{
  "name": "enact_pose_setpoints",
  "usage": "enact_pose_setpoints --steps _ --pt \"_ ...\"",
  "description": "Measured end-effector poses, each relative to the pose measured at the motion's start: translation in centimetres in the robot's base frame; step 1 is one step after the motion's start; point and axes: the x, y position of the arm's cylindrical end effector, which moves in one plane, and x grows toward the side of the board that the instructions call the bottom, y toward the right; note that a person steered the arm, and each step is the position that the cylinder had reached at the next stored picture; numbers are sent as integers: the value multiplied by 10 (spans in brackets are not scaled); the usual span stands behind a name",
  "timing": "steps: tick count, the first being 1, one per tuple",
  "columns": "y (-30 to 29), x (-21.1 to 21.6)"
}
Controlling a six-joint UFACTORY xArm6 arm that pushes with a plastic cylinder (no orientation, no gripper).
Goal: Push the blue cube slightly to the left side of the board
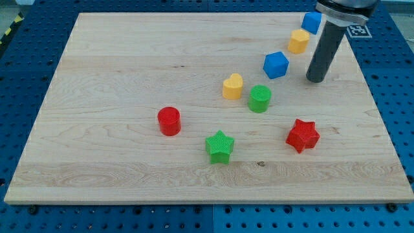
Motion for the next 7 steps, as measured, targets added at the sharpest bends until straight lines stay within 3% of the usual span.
enact_pose_setpoints --steps 7 --pt "-36 -15"
